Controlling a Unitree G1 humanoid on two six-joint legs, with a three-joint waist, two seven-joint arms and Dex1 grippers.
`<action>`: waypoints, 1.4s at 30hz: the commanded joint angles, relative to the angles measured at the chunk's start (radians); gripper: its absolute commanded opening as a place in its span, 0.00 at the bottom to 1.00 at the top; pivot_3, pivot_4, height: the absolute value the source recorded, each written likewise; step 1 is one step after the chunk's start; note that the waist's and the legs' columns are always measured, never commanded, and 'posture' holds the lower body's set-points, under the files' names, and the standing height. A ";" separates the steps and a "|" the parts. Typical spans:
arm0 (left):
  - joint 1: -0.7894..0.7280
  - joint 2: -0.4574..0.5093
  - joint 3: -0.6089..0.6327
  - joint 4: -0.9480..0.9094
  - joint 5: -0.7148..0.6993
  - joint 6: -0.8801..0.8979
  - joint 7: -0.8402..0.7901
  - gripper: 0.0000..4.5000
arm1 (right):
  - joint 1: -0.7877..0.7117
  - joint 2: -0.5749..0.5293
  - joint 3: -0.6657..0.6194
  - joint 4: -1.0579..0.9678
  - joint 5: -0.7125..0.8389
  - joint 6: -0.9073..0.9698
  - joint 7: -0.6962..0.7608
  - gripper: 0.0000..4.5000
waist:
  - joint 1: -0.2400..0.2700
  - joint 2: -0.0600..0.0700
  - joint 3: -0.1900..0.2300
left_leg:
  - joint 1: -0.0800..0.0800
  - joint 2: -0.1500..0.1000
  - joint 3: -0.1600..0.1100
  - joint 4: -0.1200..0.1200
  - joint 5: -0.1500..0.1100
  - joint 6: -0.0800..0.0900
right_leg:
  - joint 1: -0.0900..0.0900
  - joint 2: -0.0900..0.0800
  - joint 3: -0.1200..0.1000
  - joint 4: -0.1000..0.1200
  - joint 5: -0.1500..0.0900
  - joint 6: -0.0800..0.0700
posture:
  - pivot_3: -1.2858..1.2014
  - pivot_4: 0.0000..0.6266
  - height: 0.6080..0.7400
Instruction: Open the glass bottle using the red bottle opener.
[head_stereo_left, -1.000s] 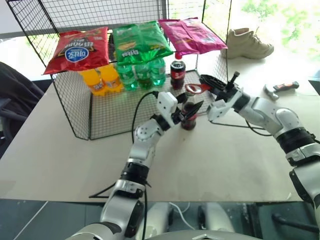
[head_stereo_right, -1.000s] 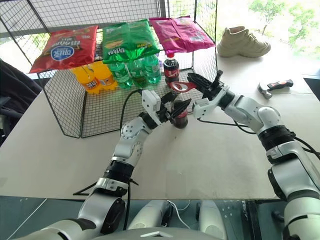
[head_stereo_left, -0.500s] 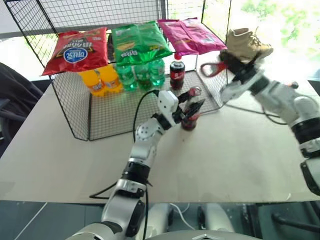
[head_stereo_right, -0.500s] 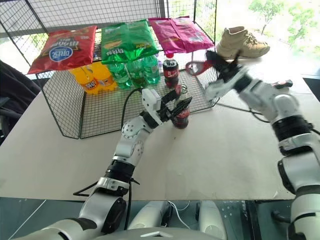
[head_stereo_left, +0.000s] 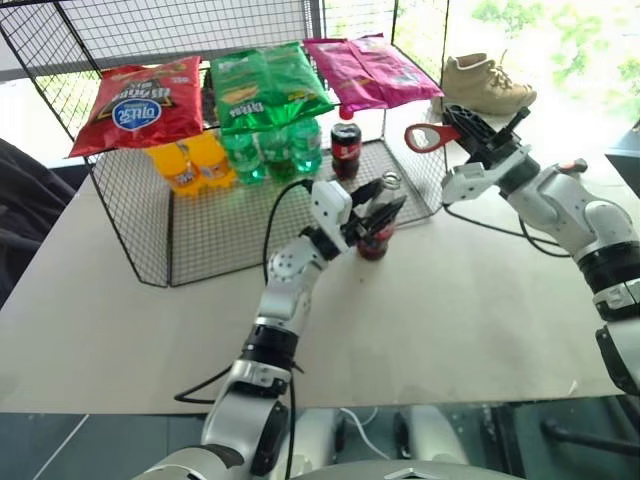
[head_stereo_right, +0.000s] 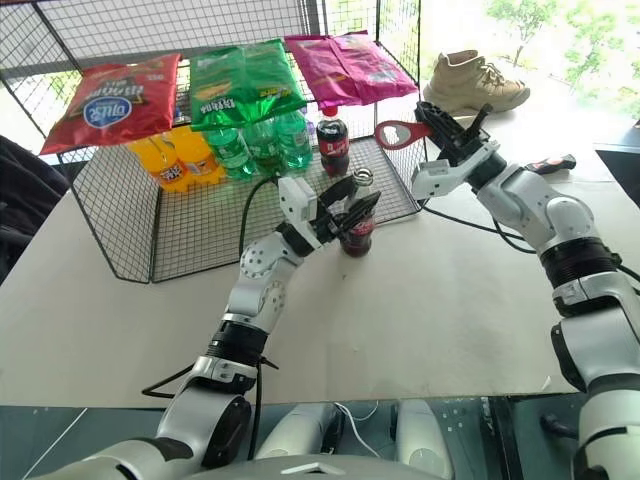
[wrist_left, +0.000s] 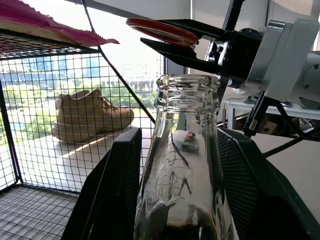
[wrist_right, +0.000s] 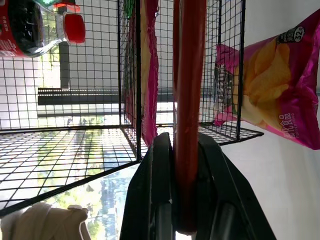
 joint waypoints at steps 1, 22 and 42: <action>0.034 0.015 -0.013 -0.015 0.006 0.031 -0.003 0.48 | 0.028 0.040 -0.080 -0.014 0.174 0.001 0.081 0.00 | 0.000 0.000 0.000 | 0.000 0.000 0.000 0.000 0.000 0.000 | 0.000 0.000 0.000 0.000 0.000 0.000 | 0.52 0.24 1.00; 0.020 0.032 -0.003 -0.052 -0.009 0.044 0.016 0.48 | 0.361 0.388 -0.307 -0.395 0.884 0.700 0.554 0.00 | 0.004 0.001 0.000 | 0.000 0.000 -0.002 0.001 0.000 0.000 | 0.000 -0.001 -0.001 0.002 0.000 0.000 | 0.52 0.24 1.00; 0.032 0.042 0.001 -0.057 -0.001 0.040 0.023 0.99 | 0.378 0.403 -0.313 -0.422 0.827 0.709 0.557 0.00 | 0.000 0.001 0.000 | -0.003 0.000 -0.001 0.000 0.000 0.000 | -0.004 -0.001 -0.001 0.002 0.000 0.000 | 0.52 0.24 1.00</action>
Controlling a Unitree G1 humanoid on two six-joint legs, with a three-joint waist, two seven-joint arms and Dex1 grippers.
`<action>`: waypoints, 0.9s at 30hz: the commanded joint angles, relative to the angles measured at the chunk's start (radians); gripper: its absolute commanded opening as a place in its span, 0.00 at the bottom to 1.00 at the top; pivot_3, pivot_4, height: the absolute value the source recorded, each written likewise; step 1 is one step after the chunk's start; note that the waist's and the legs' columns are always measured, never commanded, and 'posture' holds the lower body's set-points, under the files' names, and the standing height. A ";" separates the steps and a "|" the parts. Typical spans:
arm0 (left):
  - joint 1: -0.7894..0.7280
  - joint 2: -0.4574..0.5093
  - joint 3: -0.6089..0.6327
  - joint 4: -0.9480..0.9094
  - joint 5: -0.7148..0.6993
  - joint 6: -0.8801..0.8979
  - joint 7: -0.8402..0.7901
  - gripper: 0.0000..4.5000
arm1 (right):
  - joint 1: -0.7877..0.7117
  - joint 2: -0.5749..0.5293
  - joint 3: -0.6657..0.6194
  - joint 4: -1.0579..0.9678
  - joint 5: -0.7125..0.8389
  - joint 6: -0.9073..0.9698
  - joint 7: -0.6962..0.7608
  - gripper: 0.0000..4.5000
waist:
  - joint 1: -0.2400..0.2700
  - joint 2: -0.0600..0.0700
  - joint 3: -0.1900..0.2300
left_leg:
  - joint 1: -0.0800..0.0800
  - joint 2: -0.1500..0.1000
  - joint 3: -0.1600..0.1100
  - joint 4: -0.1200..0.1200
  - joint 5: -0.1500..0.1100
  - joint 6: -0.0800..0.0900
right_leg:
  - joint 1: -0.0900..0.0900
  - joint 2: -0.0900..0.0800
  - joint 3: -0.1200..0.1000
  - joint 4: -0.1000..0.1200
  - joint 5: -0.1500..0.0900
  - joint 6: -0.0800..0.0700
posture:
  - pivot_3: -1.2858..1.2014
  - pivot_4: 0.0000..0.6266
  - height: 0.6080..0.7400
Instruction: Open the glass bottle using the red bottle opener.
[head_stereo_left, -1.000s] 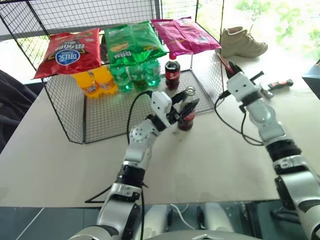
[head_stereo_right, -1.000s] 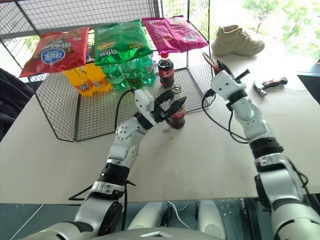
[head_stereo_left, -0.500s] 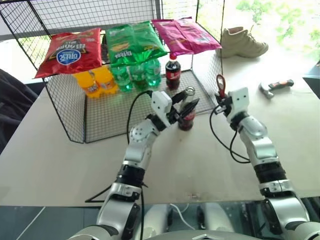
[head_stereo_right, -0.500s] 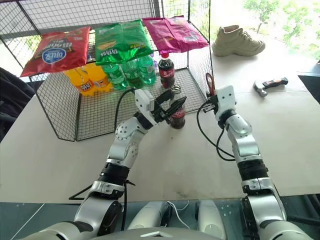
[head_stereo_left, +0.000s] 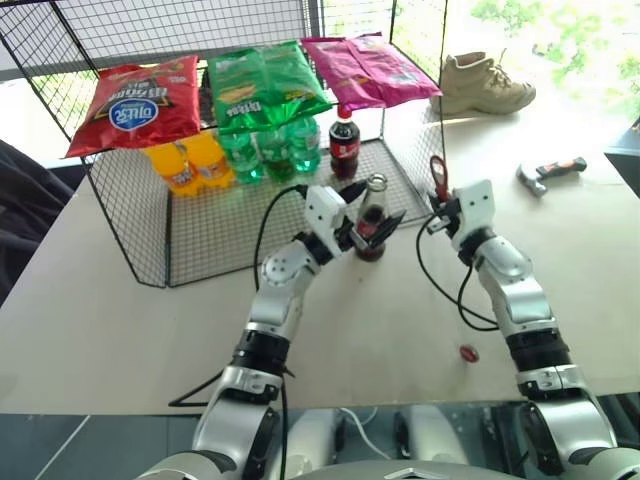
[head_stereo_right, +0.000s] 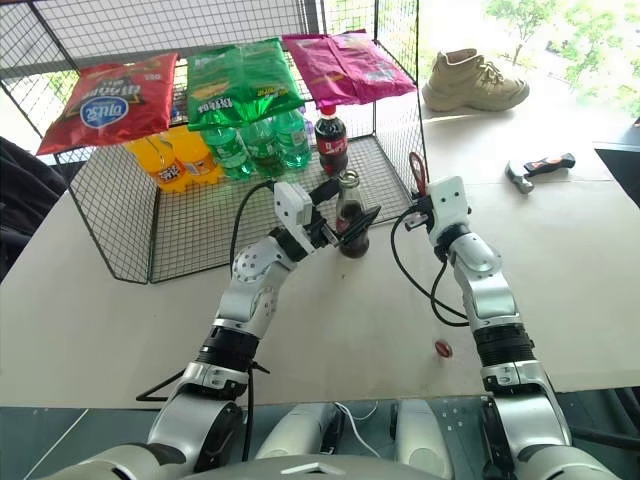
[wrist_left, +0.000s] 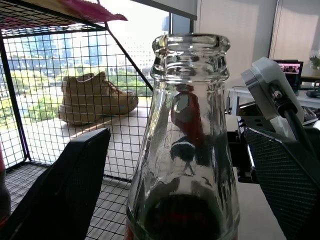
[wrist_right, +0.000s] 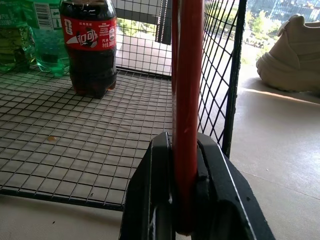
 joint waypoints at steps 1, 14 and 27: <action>0.015 0.014 -0.002 -0.043 0.003 -0.001 -0.002 0.99 | -0.013 -0.003 -0.024 -0.038 -0.004 -0.020 -0.003 0.00 | 0.000 0.000 0.000 | 0.000 0.000 0.000 0.000 0.000 0.000 | 0.000 0.000 0.000 0.000 0.000 0.000 | 0.52 0.24 1.00; 0.118 0.078 -0.005 -0.168 -0.009 0.064 -0.010 0.99 | 0.005 -0.010 -0.039 -0.034 -0.005 -0.024 -0.005 0.00 | 0.001 0.000 0.000 | 0.000 0.000 0.000 0.000 0.000 0.000 | 0.000 -0.001 0.000 0.000 0.000 0.000 | 0.52 0.24 1.00; 0.290 0.174 0.010 -0.333 0.005 0.113 -0.001 0.99 | 0.095 -0.045 -0.052 -0.109 0.014 0.013 0.024 0.00 | 0.003 0.000 0.000 | 0.000 0.000 0.000 -0.001 0.000 0.000 | 0.000 -0.002 0.000 -0.001 0.000 0.000 | 0.52 0.24 1.00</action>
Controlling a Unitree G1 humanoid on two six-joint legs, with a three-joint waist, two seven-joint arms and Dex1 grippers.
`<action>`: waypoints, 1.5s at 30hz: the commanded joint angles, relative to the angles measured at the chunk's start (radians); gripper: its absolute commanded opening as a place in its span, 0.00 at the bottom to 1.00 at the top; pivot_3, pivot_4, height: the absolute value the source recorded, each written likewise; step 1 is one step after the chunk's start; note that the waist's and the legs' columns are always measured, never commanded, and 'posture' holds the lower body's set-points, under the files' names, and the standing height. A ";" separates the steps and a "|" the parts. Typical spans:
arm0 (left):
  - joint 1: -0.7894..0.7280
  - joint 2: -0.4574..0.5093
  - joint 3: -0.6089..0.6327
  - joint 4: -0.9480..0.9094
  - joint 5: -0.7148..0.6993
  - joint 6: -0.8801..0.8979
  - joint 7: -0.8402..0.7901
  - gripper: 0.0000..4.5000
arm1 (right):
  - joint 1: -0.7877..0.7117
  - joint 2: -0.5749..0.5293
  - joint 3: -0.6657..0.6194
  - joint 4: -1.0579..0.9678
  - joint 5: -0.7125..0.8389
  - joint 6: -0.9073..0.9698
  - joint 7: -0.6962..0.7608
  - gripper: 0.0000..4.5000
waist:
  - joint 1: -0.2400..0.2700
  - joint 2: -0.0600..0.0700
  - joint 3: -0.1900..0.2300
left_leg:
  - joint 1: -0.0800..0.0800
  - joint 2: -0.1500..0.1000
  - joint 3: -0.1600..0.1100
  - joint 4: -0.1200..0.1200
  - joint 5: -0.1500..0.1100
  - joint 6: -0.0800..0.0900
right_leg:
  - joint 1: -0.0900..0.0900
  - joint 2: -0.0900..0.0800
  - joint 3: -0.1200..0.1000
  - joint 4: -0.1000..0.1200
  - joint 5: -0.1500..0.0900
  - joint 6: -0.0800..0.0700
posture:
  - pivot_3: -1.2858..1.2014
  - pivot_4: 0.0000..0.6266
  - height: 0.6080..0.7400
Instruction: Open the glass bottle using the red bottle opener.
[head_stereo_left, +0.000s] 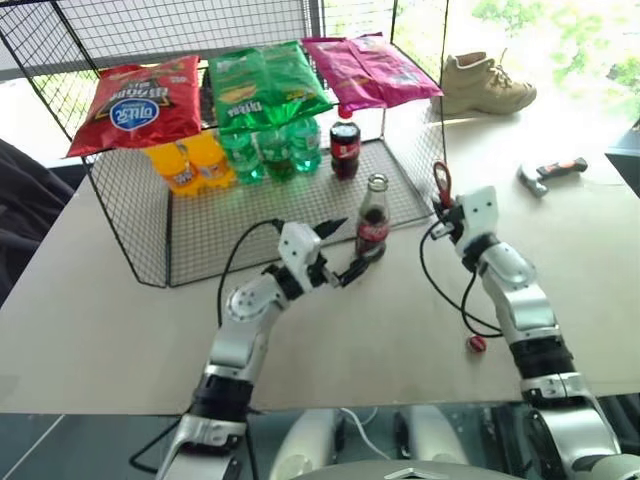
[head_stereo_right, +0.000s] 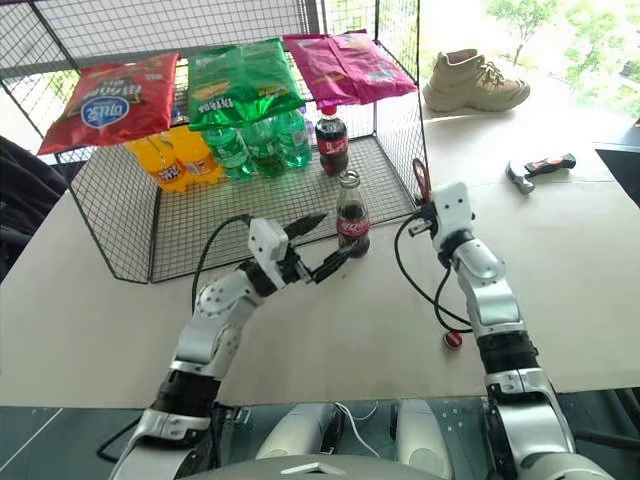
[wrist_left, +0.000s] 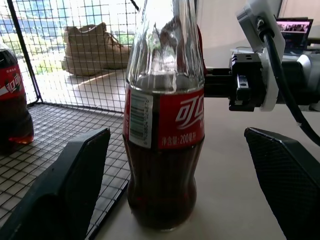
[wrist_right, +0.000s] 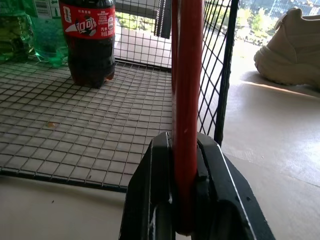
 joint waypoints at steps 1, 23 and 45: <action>0.016 0.012 0.015 -0.064 0.011 -0.022 0.026 0.99 | 0.035 -0.028 -0.044 -0.084 0.018 0.019 0.016 0.00 | 0.001 0.000 0.000 | 0.000 0.000 0.000 0.000 0.000 0.000 | 0.000 0.000 0.000 0.000 0.000 0.000 | 0.52 0.24 1.00; 0.098 0.086 0.172 -0.148 0.115 -0.122 0.250 1.00 | 0.254 -0.220 -0.066 -0.211 -0.096 -0.045 0.102 1.00 | 0.003 0.000 0.000 | 0.000 0.002 0.001 0.000 0.000 0.000 | 0.001 0.000 0.000 -0.001 0.000 0.000 | 0.52 0.24 1.00; 0.456 0.255 0.404 -0.369 -0.104 0.109 0.162 1.00 | 0.522 -0.370 -0.297 -0.203 0.306 -0.079 0.595 1.00 | 0.015 0.002 0.001 | 0.001 0.004 0.001 -0.001 -0.005 0.007 | 0.004 -0.001 0.001 -0.008 0.000 0.000 | 0.52 0.24 1.00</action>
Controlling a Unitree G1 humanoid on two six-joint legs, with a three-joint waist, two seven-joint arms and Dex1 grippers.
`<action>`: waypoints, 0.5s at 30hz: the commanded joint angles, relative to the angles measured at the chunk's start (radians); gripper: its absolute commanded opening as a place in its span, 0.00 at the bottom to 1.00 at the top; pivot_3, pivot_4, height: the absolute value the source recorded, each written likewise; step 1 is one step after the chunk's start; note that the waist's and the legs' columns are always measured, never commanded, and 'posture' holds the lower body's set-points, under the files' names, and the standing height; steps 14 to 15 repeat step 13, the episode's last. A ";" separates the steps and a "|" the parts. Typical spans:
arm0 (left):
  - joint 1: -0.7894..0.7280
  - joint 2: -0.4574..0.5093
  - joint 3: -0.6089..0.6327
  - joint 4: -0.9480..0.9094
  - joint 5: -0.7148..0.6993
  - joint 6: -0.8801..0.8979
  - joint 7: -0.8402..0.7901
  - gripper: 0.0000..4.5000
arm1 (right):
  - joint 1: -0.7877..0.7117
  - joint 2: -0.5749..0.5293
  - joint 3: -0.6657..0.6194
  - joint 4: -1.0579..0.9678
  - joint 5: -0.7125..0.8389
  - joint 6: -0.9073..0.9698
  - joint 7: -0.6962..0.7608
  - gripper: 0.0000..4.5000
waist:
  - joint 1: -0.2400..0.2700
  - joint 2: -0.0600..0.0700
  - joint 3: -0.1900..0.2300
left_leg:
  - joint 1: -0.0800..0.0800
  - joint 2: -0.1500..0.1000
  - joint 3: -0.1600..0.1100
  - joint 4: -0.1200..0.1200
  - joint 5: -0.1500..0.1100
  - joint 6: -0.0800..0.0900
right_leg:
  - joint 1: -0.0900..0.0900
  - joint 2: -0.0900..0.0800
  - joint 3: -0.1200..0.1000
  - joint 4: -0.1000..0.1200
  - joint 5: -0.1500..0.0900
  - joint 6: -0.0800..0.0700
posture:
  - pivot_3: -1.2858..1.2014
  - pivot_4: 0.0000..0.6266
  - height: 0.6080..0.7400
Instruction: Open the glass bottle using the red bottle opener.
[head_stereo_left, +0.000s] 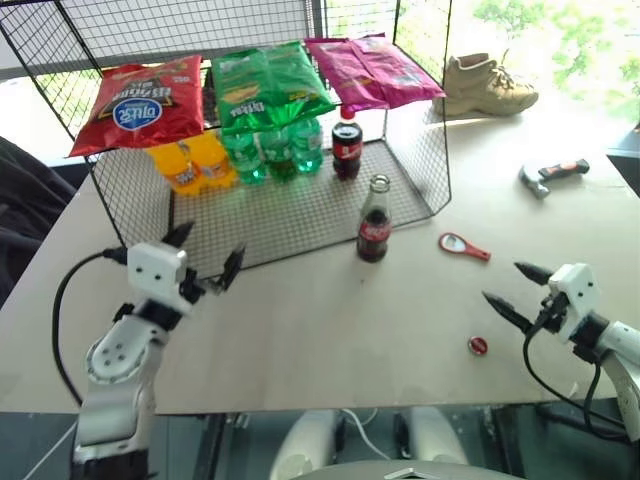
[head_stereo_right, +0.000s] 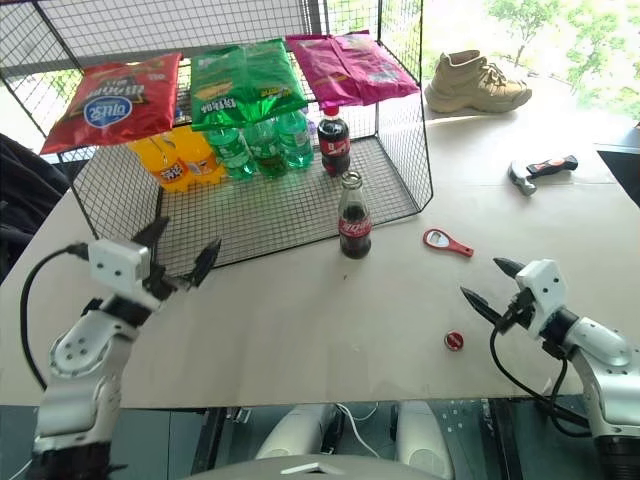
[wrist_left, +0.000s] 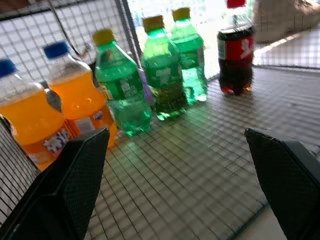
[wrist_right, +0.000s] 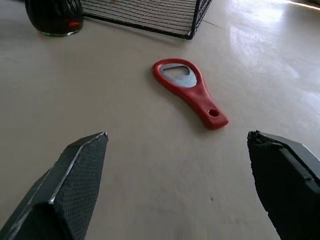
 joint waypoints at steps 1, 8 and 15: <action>0.100 0.045 -0.004 -0.102 -0.049 0.060 -0.075 1.00 | 0.005 -0.035 -0.056 0.016 0.053 -0.024 0.079 1.00 | 0.002 0.001 0.000 | 0.000 0.000 0.000 0.000 0.000 0.000 | 0.000 0.000 0.001 -0.001 0.000 0.000 | 0.52 0.24 1.00; 0.229 0.082 -0.001 -0.147 -0.127 0.175 -0.160 1.00 | -0.001 -0.073 -0.076 0.103 0.056 -0.049 0.153 1.00 | 0.010 0.001 0.001 | 0.001 0.001 0.000 0.000 0.000 0.001 | 0.002 0.000 0.001 -0.001 -0.001 -0.001 | 0.52 0.24 1.00; 0.234 0.098 -0.003 -0.148 -0.151 0.210 -0.194 1.00 | 0.006 -0.069 -0.079 0.115 0.063 -0.057 0.179 1.00 | 0.009 0.001 0.001 | 0.001 0.001 -0.001 0.001 0.000 0.001 | 0.003 0.000 0.001 -0.001 -0.001 -0.001 | 0.52 0.24 1.00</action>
